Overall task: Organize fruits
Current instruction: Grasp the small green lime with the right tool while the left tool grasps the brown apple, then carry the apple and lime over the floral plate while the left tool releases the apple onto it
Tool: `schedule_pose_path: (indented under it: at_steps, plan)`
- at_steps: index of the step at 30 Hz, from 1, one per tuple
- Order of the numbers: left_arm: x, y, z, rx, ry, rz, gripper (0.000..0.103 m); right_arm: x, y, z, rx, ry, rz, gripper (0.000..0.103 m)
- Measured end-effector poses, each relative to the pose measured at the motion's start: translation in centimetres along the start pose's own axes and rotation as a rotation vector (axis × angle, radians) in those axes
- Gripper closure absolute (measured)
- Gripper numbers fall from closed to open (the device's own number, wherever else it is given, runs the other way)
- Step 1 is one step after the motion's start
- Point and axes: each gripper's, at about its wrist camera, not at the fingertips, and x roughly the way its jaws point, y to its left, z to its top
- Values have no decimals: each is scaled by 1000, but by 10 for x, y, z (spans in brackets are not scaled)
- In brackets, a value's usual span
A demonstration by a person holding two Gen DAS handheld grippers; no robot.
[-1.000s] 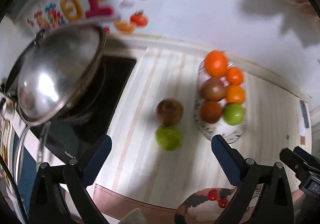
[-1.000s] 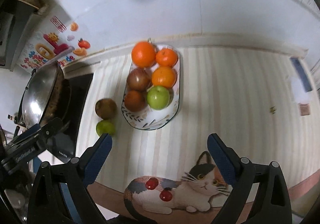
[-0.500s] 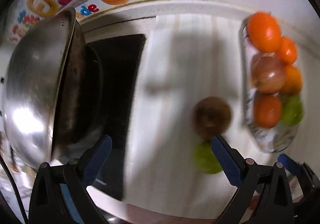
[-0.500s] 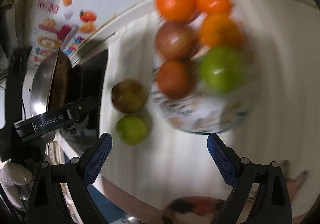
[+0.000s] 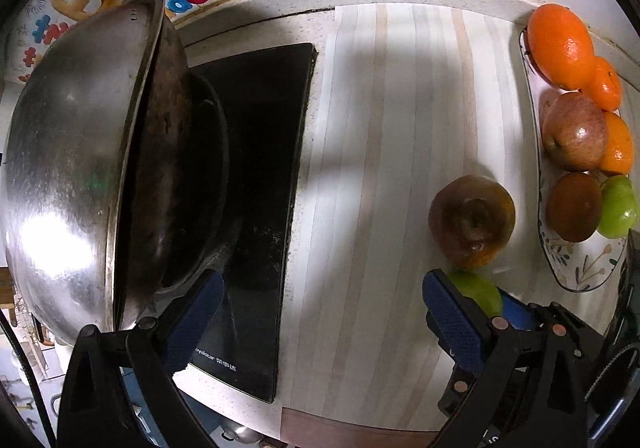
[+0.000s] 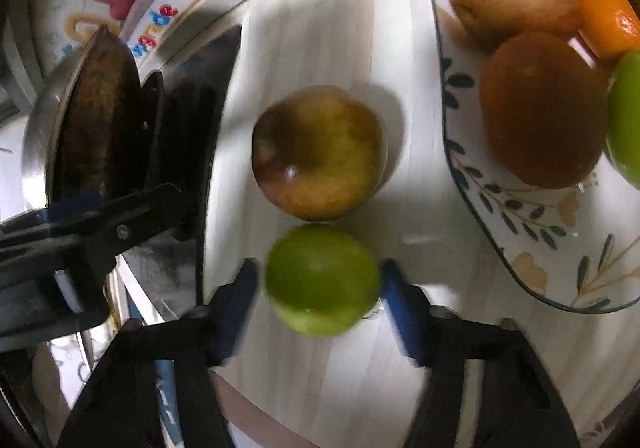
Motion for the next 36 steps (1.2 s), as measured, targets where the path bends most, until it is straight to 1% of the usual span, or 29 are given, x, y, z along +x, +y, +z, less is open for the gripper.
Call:
schedule_pose_path:
  at_steps: [2,4,9,11,14,17,19,20,22,24,27,29,32,35,36]
  plan:
    - [-2,-3,3,0,-6,-25,1,-3,1,-6,-17,-7,-41,41]
    - [-4,-8,8,3,-13,-48,1,-11,-3,-13,-16,-11,-56,41]
    - [-6,-30,19,12,-19,-153,1,-59,-21,-34,-18,-55,-108,41]
    - [-1,-41,25,10,-2,-205,1,-78,-32,-42,7,-73,-116,41]
    - [12,-52,33,-4,44,-275,1,-102,-54,-50,49,-102,-136,41]
    - [25,-60,38,-21,78,-311,1,-116,-73,-53,87,-123,-152,41]
    - [32,-64,40,-29,83,-332,8,-121,-82,-52,108,-134,-166,41]
    - [34,-65,41,-32,85,-332,16,-119,-83,-47,115,-136,-171,41]
    - [41,-66,44,-47,87,-344,22,-122,-91,-46,130,-140,-181,41]
    - [47,-66,45,-62,81,-345,38,-125,-98,-46,142,-141,-191,41]
    - [45,-63,45,-80,42,-340,39,-134,-110,-50,156,-148,-214,41]
    - [40,-63,36,-74,27,-319,39,-140,-121,-49,176,-148,-239,41]
    - [28,-71,6,-37,4,-308,39,-140,-133,-52,183,-139,-287,41]
    - [22,-89,-33,7,23,-334,39,-136,-145,-54,184,-117,-298,41]
    - [21,-95,-41,12,32,-342,39,-134,-149,-54,182,-111,-301,41]
